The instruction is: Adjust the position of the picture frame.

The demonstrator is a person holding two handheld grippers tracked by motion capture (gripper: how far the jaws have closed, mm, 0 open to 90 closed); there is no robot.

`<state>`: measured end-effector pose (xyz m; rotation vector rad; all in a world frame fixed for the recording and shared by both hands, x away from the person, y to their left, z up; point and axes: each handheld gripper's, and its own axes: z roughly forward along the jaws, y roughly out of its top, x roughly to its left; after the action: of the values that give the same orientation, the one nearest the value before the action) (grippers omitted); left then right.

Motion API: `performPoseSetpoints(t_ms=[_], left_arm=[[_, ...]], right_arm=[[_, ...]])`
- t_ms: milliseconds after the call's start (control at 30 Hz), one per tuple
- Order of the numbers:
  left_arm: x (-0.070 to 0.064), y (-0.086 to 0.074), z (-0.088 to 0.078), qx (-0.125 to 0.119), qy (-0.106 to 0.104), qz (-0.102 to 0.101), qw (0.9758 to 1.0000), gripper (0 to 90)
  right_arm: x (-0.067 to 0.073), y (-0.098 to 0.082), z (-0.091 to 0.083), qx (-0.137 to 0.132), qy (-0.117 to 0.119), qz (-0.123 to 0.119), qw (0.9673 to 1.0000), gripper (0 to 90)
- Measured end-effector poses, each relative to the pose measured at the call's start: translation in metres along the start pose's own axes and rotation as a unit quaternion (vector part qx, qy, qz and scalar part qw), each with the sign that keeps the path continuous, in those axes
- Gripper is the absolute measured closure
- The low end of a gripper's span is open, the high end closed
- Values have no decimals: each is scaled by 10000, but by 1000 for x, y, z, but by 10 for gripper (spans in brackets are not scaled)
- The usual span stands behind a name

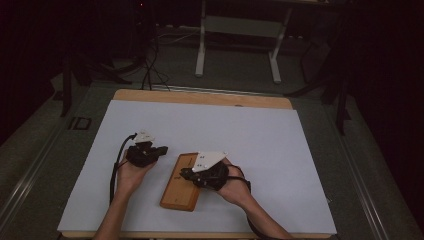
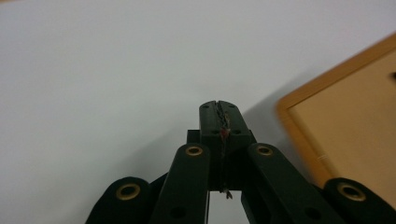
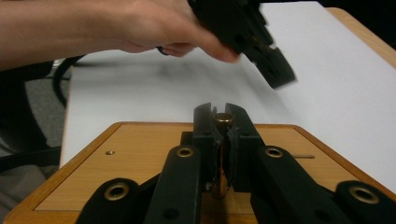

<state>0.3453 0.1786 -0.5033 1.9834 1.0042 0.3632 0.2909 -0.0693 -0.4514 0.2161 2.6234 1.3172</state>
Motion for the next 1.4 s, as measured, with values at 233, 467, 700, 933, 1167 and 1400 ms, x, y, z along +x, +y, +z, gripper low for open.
performPoseSetpoints(t_ms=[233, 467, 700, 933, 1167, 1400], left_arm=[[-13, 10, 11, -7, -386, 422, 9984, 900], [-14, 9, 13, -18, -792, 493, 9956, 900], [-14, 7, 14, 200, -1100, 624, 9918, 900], [-16, 4, 24, 460, -1033, 664, 9914, 900], [-11, -1, 27, 725, -1017, 649, 9900, 900], [-9, -6, 28, 916, -1043, 580, 9886, 900]], right_arm=[[7, 4, 8, -3, 134, -145, 9998, 842], [17, 11, 12, -17, 334, -368, 9988, 842], [14, 6, 16, 49, 361, -416, 9985, 841], [10, -1, 17, 155, 420, -534, 9976, 841], [7, -3, 15, 208, 430, -591, 9971, 841], [-5, -7, 9, 357, 357, -580, 9970, 841]])
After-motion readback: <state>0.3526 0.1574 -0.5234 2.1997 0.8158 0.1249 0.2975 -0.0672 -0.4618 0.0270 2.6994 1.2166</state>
